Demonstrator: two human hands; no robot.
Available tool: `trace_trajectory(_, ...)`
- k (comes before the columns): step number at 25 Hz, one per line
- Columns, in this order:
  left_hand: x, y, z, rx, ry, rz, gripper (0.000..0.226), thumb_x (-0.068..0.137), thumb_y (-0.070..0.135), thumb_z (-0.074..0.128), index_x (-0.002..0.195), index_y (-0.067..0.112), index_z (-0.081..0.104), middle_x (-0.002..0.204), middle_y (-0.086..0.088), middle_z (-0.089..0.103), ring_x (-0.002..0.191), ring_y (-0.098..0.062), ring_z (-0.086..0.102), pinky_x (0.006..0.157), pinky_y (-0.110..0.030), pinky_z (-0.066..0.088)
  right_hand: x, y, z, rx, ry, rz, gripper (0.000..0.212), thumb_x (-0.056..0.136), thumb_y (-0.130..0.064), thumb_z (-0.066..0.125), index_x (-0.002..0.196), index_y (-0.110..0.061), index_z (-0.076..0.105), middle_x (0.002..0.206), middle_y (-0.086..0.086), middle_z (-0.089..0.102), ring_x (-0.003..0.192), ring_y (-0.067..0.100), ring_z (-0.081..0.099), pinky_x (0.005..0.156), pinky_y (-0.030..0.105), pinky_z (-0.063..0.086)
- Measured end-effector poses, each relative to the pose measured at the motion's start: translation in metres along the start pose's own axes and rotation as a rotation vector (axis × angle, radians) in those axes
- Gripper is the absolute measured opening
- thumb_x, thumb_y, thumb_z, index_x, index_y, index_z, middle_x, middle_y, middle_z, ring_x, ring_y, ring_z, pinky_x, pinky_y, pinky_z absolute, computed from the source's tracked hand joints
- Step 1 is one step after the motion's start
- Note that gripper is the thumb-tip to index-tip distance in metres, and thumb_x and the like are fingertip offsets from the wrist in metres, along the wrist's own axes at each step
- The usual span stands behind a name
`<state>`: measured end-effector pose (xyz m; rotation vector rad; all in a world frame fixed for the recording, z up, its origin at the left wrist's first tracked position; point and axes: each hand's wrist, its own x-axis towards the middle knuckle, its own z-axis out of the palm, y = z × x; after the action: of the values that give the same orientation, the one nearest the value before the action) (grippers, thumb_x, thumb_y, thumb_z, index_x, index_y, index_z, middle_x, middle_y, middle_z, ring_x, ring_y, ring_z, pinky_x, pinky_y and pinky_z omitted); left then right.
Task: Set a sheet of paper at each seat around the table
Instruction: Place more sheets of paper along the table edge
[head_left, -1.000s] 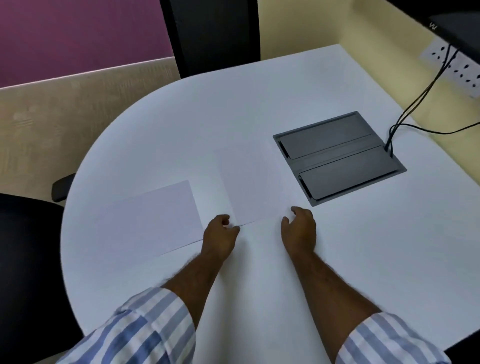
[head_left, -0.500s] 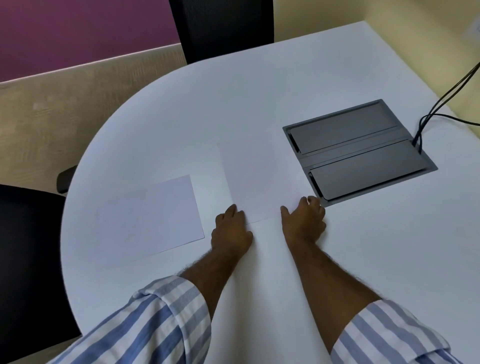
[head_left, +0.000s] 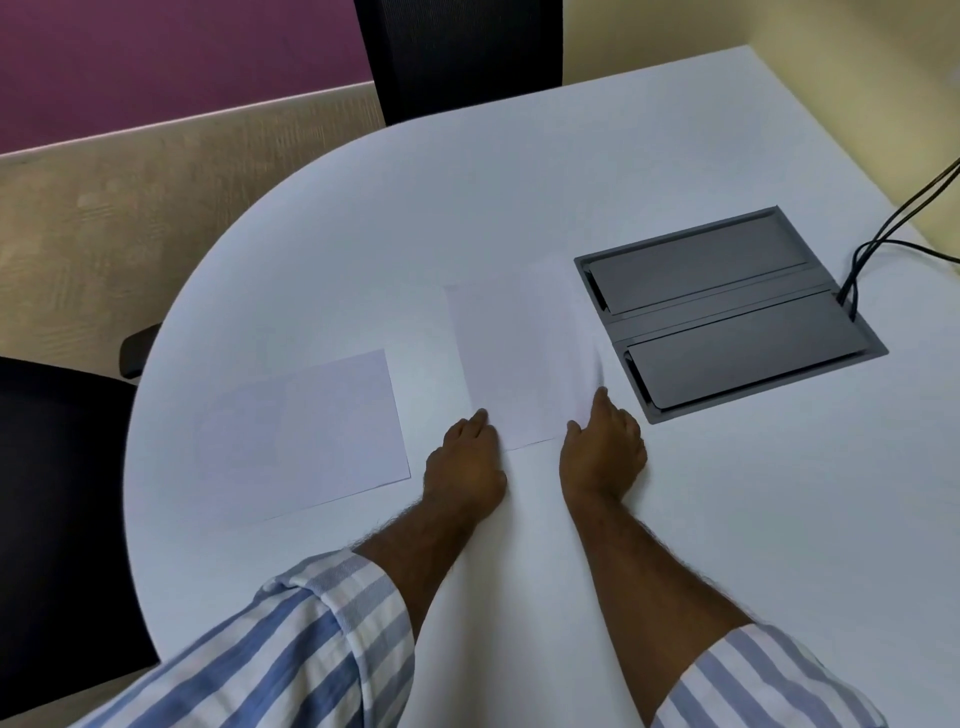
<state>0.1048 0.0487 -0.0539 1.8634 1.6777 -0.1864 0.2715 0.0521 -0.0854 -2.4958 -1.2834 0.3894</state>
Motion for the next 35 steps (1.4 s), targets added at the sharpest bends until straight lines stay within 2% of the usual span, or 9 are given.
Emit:
trace_trajectory(7,0.001,-0.012,-0.005,0.040,-0.010,0.081,0.058,0.092,0.015,0.056,0.148,0.014,0.043,0.173,0.002,0.016,0.157,-0.025,0.018,0.111,-0.050,0.044,0.026,-0.017,-0.004,0.701,-0.007,0.106,0.076,0.083,0.002,0.075,0.152,-0.013,0.048,0.135,0.003,0.052,0.117,0.014,0.059,0.096,0.029,0.052)
trace_trajectory(11,0.005,-0.019,-0.006,-0.082,0.003,0.093,0.049,0.091,0.023,0.060,0.140,0.019,0.053,0.169,0.007,0.026,0.155,-0.021,0.026,0.112,-0.049,0.044,0.061,-0.028,-0.024,0.865,-0.141,0.290,0.021,0.082,-0.012,0.076,0.099,-0.023,0.073,0.102,0.002,0.074,0.085,0.020,0.072,0.072,0.029,0.059)
trace_trajectory(16,0.016,-0.018,-0.012,-0.824,0.229,-0.185,0.051,0.094,0.035,0.070,0.140,0.018,0.057,0.136,0.001,0.059,0.124,-0.019,0.058,0.111,-0.037,0.045,0.073,-0.020,-0.046,0.788,-0.311,0.207,0.027,0.092,-0.016,0.072,0.118,-0.013,0.068,0.116,0.009,0.072,0.100,0.030,0.073,0.083,0.050,0.066)
trace_trajectory(18,0.020,-0.016,-0.018,-1.155,0.220,-0.335,0.023,0.093,0.042,0.067,0.104,0.022,0.066,0.100,0.001,0.064,0.090,-0.022,0.061,0.086,-0.037,0.055,0.069,-0.015,-0.056,0.839,-0.365,0.231,0.025,0.092,-0.018,0.074,0.116,-0.018,0.068,0.116,0.008,0.072,0.101,0.028,0.073,0.082,0.050,0.066)
trace_trajectory(20,0.020,-0.011,-0.024,-1.365,0.160,-0.447,0.033,0.094,0.048,0.063,0.079,0.021,0.055,0.078,-0.001,0.058,0.071,-0.024,0.056,0.073,-0.037,0.058,0.062,-0.010,-0.069,0.926,-0.442,0.268,0.024,0.092,-0.018,0.076,0.115,-0.021,0.069,0.116,0.007,0.074,0.099,0.024,0.074,0.070,0.040,0.066)
trace_trajectory(23,0.016,-0.011,-0.027,-1.642,-0.015,-0.537,0.042,0.095,0.051,0.065,0.108,0.011,0.064,0.103,-0.010,0.075,0.092,-0.026,0.073,0.094,-0.045,0.061,0.050,0.000,-0.092,1.076,-0.589,0.264,0.027,0.095,-0.017,0.074,0.121,-0.020,0.070,0.117,0.005,0.078,0.101,0.023,0.077,0.068,0.035,0.063)
trace_trajectory(27,-0.003,-0.011,-0.028,-1.811,-0.165,-0.436,0.034,0.095,0.026,0.071,0.122,0.005,0.068,0.103,-0.011,0.080,0.084,-0.020,0.078,0.076,-0.033,0.065,0.033,0.024,-0.125,1.225,-0.719,0.238,0.031,0.100,-0.015,0.067,0.131,-0.018,0.068,0.121,0.004,0.079,0.103,0.018,0.078,0.072,0.033,0.063)
trace_trajectory(30,-0.019,0.000,-0.029,-1.849,-0.343,-0.370,0.043,0.094,0.026,0.072,0.131,0.005,0.066,0.130,-0.018,0.071,0.114,-0.031,0.070,0.103,-0.047,0.055,0.017,0.043,-0.148,1.230,-0.764,0.227,0.031,0.100,-0.015,0.066,0.131,-0.017,0.068,0.124,0.006,0.078,0.102,0.016,0.077,0.069,0.030,0.062)
trace_trajectory(35,-0.037,0.017,-0.030,-1.849,-0.333,-0.267,0.044,0.086,0.021,0.080,0.128,0.009,0.070,0.125,-0.015,0.074,0.108,-0.033,0.075,0.087,-0.047,0.061,-0.014,0.077,-0.175,1.088,-0.782,0.228,0.032,0.097,-0.018,0.070,0.128,-0.022,0.072,0.121,0.004,0.079,0.102,0.019,0.076,0.090,0.042,0.059)
